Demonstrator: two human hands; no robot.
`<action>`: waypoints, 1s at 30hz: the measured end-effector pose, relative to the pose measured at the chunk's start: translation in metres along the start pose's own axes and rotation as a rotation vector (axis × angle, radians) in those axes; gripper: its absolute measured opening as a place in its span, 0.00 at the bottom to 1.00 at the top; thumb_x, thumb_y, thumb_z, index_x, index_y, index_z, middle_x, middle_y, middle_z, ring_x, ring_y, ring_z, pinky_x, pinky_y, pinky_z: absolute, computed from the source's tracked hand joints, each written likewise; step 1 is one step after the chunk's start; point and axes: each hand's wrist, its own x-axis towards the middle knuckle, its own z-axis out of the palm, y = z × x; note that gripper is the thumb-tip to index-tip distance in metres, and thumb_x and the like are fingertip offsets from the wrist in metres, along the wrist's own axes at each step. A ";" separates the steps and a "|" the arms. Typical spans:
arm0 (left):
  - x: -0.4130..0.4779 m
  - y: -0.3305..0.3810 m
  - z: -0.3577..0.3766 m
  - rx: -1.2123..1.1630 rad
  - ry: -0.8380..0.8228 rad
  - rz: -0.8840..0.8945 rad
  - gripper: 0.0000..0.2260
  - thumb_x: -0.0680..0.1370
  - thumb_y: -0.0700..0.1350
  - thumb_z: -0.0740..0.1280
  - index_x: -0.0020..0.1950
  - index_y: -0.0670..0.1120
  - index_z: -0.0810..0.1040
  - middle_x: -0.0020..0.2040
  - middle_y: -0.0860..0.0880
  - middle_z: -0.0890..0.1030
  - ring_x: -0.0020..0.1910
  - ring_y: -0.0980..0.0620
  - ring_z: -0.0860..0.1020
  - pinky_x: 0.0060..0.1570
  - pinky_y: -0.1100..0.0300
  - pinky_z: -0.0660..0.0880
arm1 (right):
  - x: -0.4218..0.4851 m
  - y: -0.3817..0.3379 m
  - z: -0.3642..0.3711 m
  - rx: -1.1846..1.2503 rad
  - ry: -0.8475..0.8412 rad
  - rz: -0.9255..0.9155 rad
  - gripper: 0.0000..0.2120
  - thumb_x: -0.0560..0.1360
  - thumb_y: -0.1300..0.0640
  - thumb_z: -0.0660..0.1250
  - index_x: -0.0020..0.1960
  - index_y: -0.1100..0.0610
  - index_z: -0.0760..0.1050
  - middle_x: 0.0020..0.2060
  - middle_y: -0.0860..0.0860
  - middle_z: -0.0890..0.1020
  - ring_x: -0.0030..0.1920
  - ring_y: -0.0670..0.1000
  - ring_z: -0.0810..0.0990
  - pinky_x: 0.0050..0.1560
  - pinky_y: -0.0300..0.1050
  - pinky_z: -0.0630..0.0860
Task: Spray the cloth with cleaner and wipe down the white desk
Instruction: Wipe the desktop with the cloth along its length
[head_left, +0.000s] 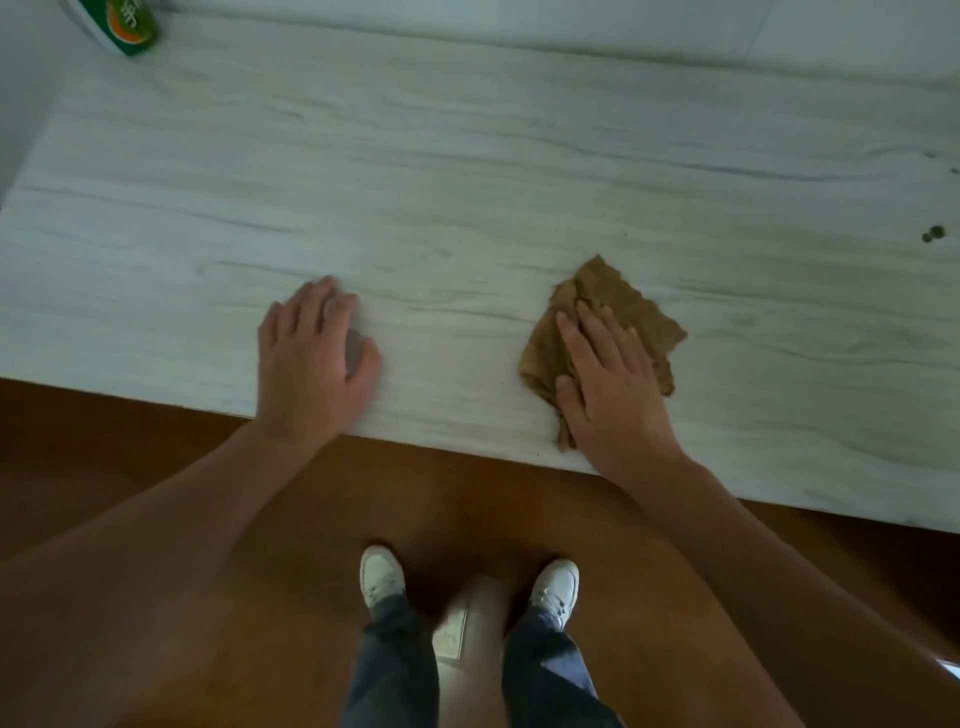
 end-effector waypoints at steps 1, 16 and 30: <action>-0.001 0.019 0.004 -0.015 -0.003 0.015 0.26 0.81 0.55 0.56 0.74 0.43 0.72 0.77 0.40 0.69 0.78 0.39 0.65 0.77 0.40 0.59 | -0.003 -0.004 0.002 0.006 0.002 -0.035 0.30 0.81 0.49 0.49 0.81 0.54 0.55 0.80 0.53 0.58 0.81 0.55 0.51 0.80 0.55 0.47; 0.080 0.066 0.033 -0.039 0.013 0.087 0.27 0.82 0.57 0.55 0.79 0.48 0.68 0.81 0.41 0.65 0.81 0.40 0.61 0.80 0.40 0.55 | 0.115 0.057 -0.019 -0.062 -0.018 -0.356 0.27 0.81 0.51 0.53 0.80 0.54 0.61 0.79 0.53 0.63 0.79 0.56 0.59 0.79 0.54 0.52; 0.085 0.065 0.032 -0.011 -0.024 0.069 0.27 0.82 0.57 0.55 0.79 0.48 0.67 0.81 0.42 0.64 0.81 0.41 0.60 0.80 0.40 0.54 | 0.125 0.001 -0.021 0.017 -0.010 -0.379 0.27 0.76 0.54 0.58 0.75 0.55 0.69 0.75 0.54 0.69 0.77 0.58 0.63 0.78 0.58 0.57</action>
